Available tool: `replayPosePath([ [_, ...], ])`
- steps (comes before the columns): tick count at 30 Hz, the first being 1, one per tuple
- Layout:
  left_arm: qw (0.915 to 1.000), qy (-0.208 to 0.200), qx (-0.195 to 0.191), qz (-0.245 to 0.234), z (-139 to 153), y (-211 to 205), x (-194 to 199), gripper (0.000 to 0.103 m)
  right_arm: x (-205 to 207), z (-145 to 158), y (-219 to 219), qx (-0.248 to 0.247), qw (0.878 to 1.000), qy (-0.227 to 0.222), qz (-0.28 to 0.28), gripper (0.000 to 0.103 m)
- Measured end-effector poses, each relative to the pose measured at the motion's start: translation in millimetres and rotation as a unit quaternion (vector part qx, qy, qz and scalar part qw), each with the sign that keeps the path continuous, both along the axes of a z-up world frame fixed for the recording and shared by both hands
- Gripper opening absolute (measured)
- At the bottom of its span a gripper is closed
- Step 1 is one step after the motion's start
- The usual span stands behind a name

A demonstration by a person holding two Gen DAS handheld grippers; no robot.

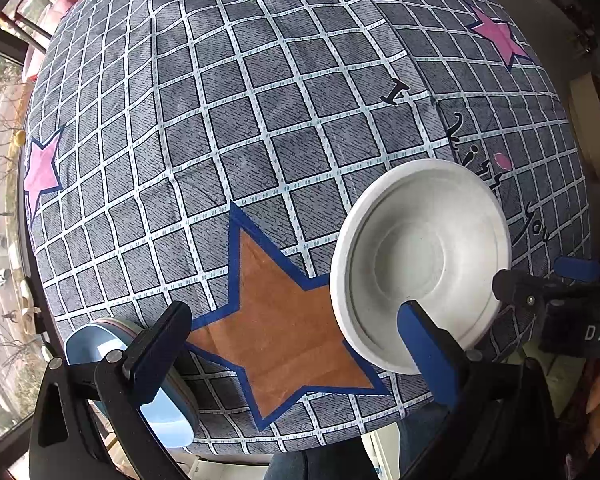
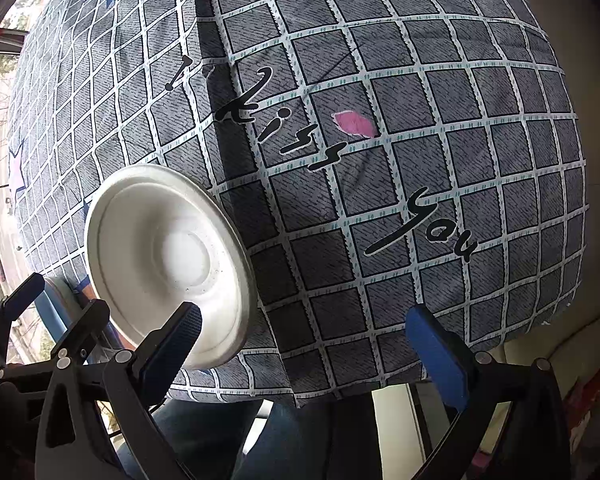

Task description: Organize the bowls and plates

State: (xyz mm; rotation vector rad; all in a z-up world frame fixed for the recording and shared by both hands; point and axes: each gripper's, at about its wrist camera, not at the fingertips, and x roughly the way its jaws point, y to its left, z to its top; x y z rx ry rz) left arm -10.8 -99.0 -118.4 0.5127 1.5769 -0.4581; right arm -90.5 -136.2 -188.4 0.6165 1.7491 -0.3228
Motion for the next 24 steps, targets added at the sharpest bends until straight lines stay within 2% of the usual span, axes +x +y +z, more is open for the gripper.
replayPosePath([
  [6, 1.0000, -0.002, 0.006, 0.006, -14.3, -5.7, 0.5, 0.103, 4.9, -1.8, -4.4, 0.004, 1.000, 0.002, 0.004, 0.103],
  [9, 0.9998, -0.002, 0.012, 0.015, -30.4, -13.1, 7.1, 0.103, 9.8, -6.6, -5.5, 0.004, 1.000, 0.006, 0.009, 0.103],
  [20, 0.9986, 0.009, 0.043, 0.030, -97.2, -24.5, 10.8, 0.103, 26.7, -54.7, 0.7, -0.007, 0.999, 0.016, 0.033, 0.103],
  [24, 0.9985, 0.017, 0.028, 0.043, -112.6, -23.7, 9.9, 0.103, 31.2, -66.6, 0.7, 0.003, 0.999, 0.007, 0.032, 0.103],
])
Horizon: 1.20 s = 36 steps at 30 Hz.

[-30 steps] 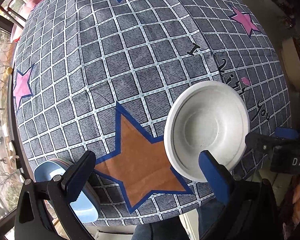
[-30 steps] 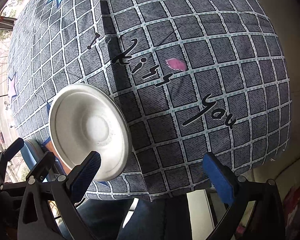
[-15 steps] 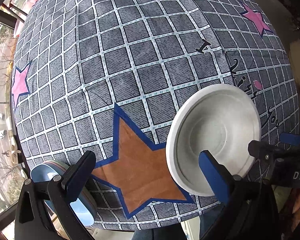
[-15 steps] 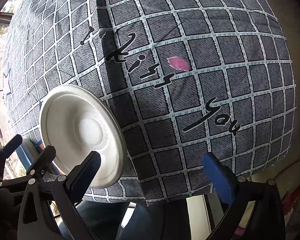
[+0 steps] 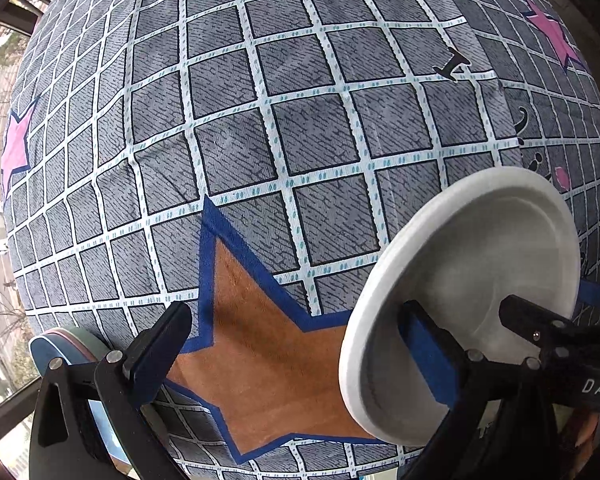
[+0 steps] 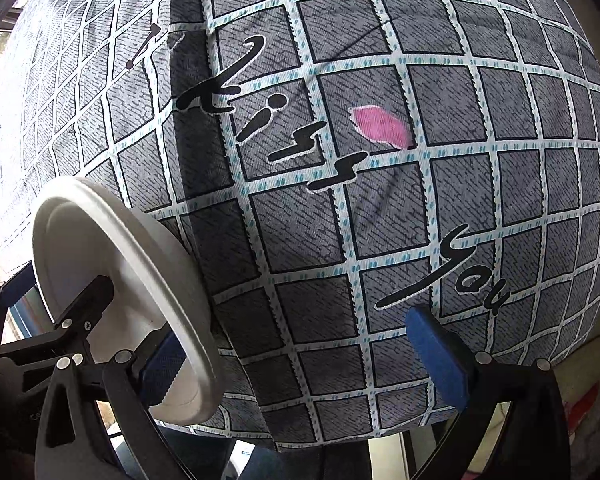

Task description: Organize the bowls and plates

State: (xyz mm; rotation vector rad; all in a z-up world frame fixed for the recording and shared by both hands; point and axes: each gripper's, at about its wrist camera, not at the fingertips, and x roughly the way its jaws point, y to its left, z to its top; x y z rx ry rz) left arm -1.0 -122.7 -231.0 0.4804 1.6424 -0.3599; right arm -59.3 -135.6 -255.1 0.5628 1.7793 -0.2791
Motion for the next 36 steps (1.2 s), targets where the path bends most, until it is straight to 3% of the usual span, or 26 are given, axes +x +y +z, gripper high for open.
replayPosePath([
  [8, 0.9994, 0.014, -0.027, 0.014, -21.4, 22.3, 3.8, 0.103, -4.1, -8.2, -9.9, -0.001, 1.000, -0.009, -0.001, 0.103],
  [14, 0.9992, 0.018, -0.031, 0.020, -19.6, 43.2, 4.1, 0.103, 3.4, -6.1, -14.9, 0.003, 1.000, 0.001, 0.004, 0.103],
  [36, 0.9990, 0.020, -0.032, 0.022, -6.3, 41.0, -0.2, 0.103, 11.2, -9.6, -17.2, 0.005, 1.000, 0.004, 0.023, 0.103],
])
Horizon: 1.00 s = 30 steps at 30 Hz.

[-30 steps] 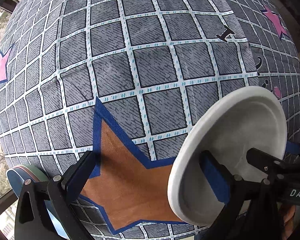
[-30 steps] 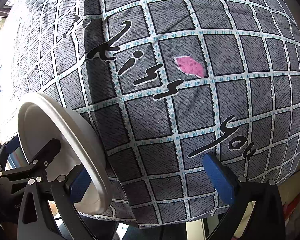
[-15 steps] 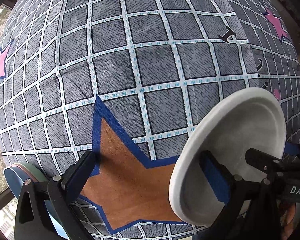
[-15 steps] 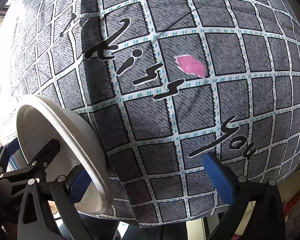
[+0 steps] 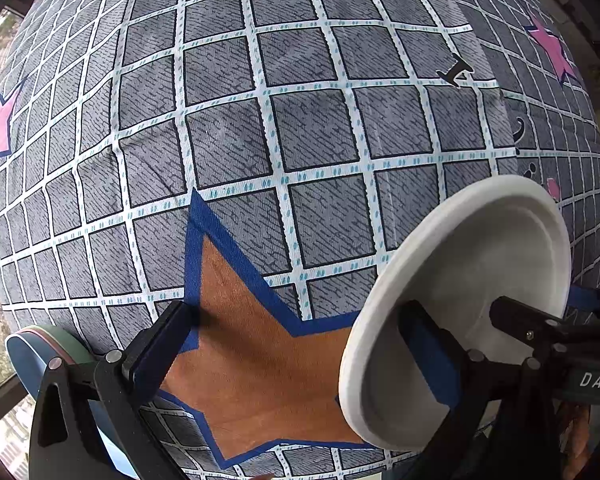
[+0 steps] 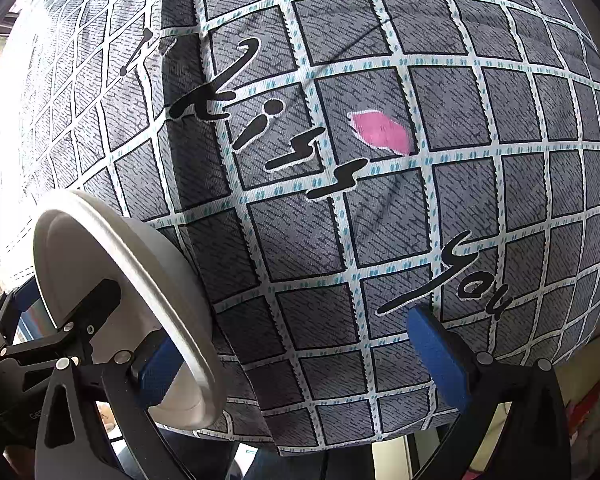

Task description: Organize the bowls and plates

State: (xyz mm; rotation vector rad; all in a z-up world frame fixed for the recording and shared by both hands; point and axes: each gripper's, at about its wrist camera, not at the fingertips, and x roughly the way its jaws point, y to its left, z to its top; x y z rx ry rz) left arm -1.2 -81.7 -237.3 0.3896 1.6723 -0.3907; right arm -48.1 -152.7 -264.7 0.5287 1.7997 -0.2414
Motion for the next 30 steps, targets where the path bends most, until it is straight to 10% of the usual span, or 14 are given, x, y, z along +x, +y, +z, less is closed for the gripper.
replayPosePath([
  [7, 0.9999, 0.010, 0.003, -0.006, 6.2, -9.1, 0.6, 0.096, -5.2, 3.2, -0.7, 0.000, 1.000, 0.002, -0.010, 0.100],
  [15, 0.9980, 0.024, -0.038, -0.045, 17.5, -25.5, -15.8, 0.041, -1.7, 20.2, 30.6, 0.033, 0.998, -0.044, 0.027, 0.029],
  [30, 0.9977, 0.000, -0.063, 0.024, 52.7, 15.5, 0.4, 0.035, 28.7, 61.0, 78.5, -0.003, 0.993, -0.066, 0.093, 0.028],
])
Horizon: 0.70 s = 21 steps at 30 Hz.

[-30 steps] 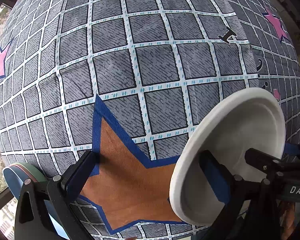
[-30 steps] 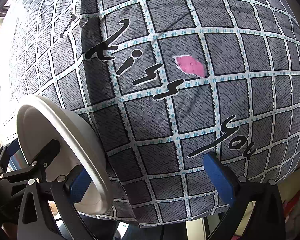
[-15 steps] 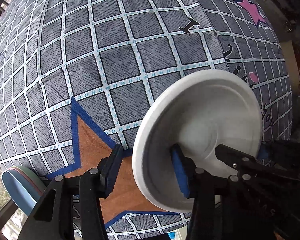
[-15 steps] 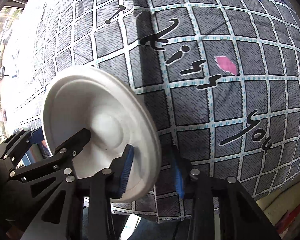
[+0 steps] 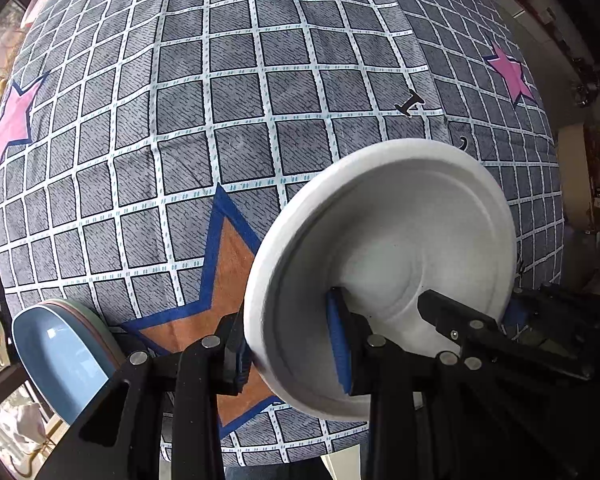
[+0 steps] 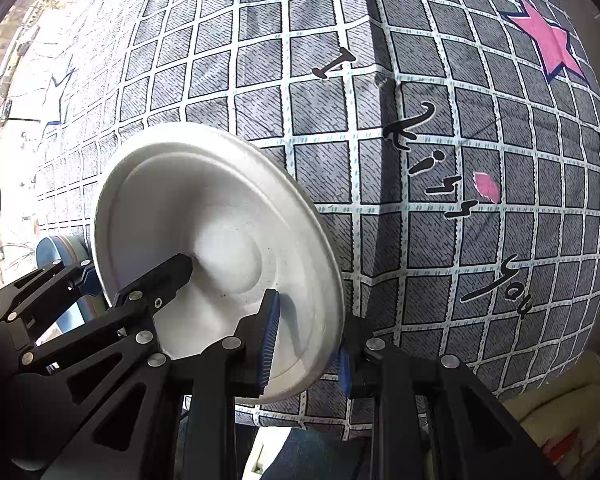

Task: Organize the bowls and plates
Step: 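Carry the white bowl onto the light-blue plate stack and open the right gripper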

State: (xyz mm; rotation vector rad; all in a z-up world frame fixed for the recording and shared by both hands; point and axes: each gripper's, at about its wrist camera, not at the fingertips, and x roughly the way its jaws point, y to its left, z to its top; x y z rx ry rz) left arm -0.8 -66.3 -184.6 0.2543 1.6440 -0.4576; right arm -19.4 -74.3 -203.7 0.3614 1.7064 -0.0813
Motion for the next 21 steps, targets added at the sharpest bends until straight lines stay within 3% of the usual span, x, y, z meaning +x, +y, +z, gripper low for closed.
replayPosePath([
  [8, 0.9983, -0.027, -0.004, 0.051, 23.9, 46.3, 24.5, 0.035, 23.1, 23.2, 45.1, -0.003, 0.999, -0.023, 0.049, 0.028],
  [21, 0.9881, -0.056, 0.007, 0.143, 47.1, 131.8, 14.0, 0.035, 55.5, 31.7, 138.4, 0.008, 0.990, -0.047, 0.133, 0.028],
])
